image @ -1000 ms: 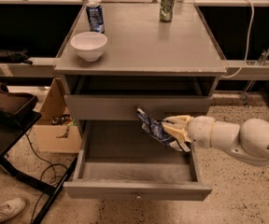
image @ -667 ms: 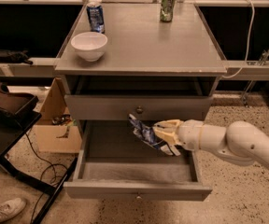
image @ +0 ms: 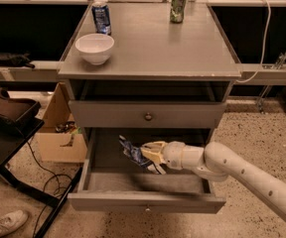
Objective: Place blue chip bag into middle drawer
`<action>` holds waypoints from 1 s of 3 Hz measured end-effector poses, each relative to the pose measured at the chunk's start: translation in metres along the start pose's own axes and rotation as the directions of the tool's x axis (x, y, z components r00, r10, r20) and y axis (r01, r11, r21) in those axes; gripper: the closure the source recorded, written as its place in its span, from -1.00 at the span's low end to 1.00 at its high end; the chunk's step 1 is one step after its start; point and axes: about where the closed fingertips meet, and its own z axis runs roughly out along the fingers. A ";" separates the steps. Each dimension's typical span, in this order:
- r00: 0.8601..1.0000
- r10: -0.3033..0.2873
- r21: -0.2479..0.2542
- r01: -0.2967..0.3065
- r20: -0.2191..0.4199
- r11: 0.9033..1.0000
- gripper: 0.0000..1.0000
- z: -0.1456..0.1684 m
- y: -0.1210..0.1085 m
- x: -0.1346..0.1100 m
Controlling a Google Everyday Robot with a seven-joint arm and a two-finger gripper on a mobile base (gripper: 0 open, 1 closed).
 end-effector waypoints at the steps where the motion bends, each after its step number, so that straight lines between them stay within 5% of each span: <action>1: 1.000 0.014 -0.005 -0.014 0.002 1.000 0.53 0.002 0.002 0.007; 3: 1.000 0.014 -0.005 -0.014 0.002 1.000 -0.42 0.002 0.002 0.007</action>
Offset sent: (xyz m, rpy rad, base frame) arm -0.0028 0.0017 -0.0067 0.0085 0.0129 0.0012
